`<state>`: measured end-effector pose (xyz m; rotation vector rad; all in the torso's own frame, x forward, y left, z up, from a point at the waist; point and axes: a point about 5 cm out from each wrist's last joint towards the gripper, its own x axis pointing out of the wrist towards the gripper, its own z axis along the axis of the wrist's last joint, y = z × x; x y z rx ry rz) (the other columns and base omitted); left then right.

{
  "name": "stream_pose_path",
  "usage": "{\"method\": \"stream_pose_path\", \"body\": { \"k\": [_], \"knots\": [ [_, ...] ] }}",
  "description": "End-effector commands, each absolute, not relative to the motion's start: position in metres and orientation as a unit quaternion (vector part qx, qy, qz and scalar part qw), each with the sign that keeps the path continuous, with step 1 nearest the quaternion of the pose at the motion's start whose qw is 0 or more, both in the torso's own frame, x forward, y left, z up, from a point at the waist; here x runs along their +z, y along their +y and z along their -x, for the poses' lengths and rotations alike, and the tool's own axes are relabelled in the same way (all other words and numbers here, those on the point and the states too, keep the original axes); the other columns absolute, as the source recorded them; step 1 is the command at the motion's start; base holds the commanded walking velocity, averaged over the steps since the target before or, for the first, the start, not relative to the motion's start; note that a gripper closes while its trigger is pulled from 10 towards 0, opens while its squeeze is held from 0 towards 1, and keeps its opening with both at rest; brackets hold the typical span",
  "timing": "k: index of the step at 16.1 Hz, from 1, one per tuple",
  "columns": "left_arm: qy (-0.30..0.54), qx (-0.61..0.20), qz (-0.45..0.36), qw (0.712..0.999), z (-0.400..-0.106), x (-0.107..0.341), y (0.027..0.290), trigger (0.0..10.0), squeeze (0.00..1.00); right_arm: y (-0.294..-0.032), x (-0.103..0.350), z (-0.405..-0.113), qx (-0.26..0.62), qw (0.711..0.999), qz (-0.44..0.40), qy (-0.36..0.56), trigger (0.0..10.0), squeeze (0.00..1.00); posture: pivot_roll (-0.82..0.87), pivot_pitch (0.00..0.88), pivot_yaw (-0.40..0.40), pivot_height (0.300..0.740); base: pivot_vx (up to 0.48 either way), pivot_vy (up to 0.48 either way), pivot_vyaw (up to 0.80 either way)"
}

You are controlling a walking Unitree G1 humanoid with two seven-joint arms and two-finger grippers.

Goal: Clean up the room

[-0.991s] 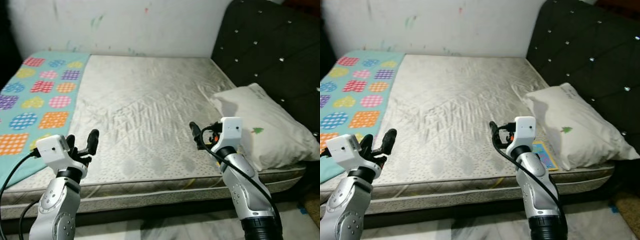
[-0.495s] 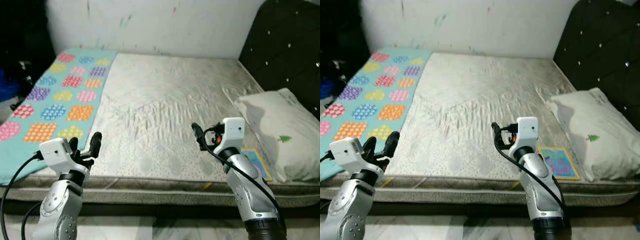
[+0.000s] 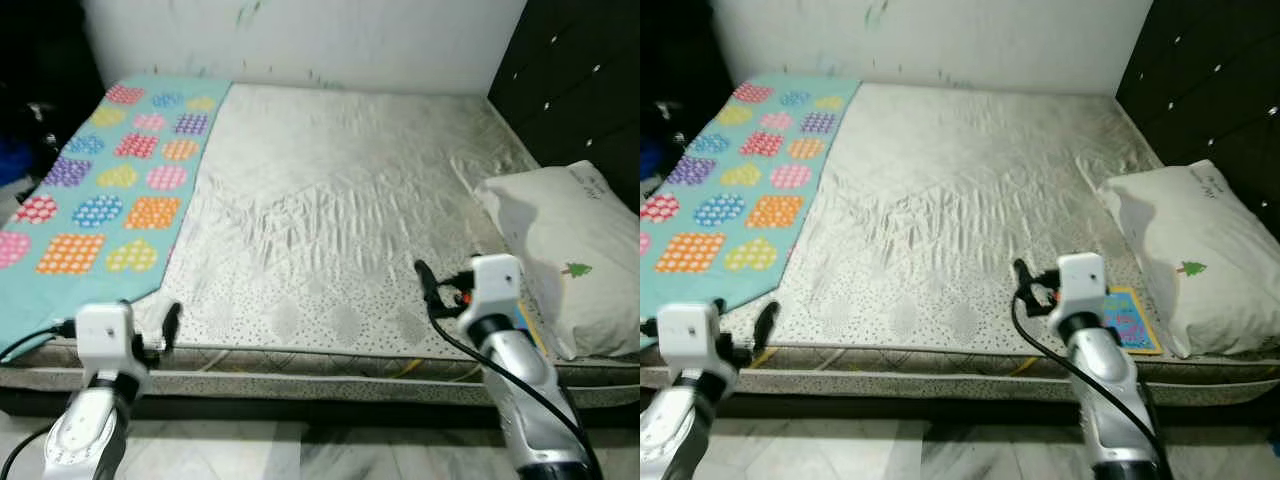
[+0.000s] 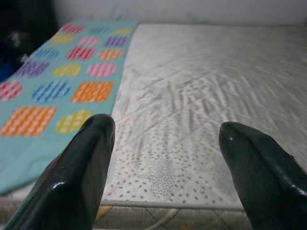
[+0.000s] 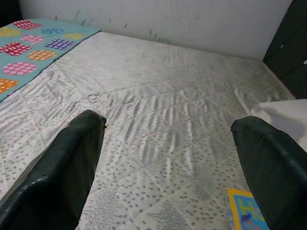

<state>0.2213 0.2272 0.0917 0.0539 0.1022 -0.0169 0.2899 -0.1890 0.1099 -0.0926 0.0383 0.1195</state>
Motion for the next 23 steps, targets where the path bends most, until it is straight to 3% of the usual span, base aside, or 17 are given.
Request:
{"method": "stream_pose_path", "body": {
  "k": [1,3,7,11,15,23],
  "knots": [
    [0.039,-0.034,-0.032,0.998,-0.218,0.100,0.222,10.0,0.00,-0.193,0.120,-0.289,0.064,0.997,0.048,0.001,10.0,0.00,-0.01,0.000,-0.039,0.740,0.000,0.000,0.00],
    [0.029,-0.077,-0.050,0.995,-0.197,0.107,0.208,10.0,0.00,-0.193,0.121,-0.284,0.072,0.996,0.043,0.000,10.0,0.00,0.00,0.000,-0.040,0.740,0.000,0.000,0.00],
    [-0.015,-0.004,-0.038,0.999,-0.195,0.124,0.205,10.0,0.00,-0.175,0.126,-0.278,0.112,0.992,0.051,-0.019,10.0,0.00,-0.01,0.000,-0.040,0.740,0.000,0.000,0.00],
    [-0.012,-0.006,0.000,1.000,-0.187,0.122,0.187,10.0,0.00,-0.174,0.131,-0.280,0.116,0.992,0.044,-0.021,10.0,0.00,-0.02,0.000,-0.047,0.740,0.000,0.000,0.00],
    [0.043,0.050,0.024,0.998,-0.167,0.099,0.204,10.0,0.00,-0.180,0.123,-0.269,0.112,0.993,0.040,-0.003,10.0,0.00,0.00,0.000,-0.059,0.740,0.000,0.000,0.00],
    [0.025,0.014,0.042,0.999,-0.178,0.103,0.196,10.0,0.00,-0.178,0.125,-0.274,0.120,0.992,0.048,-0.004,10.0,0.00,-0.01,0.000,-0.056,0.740,0.192,0.000,0.19]
  ]
}}
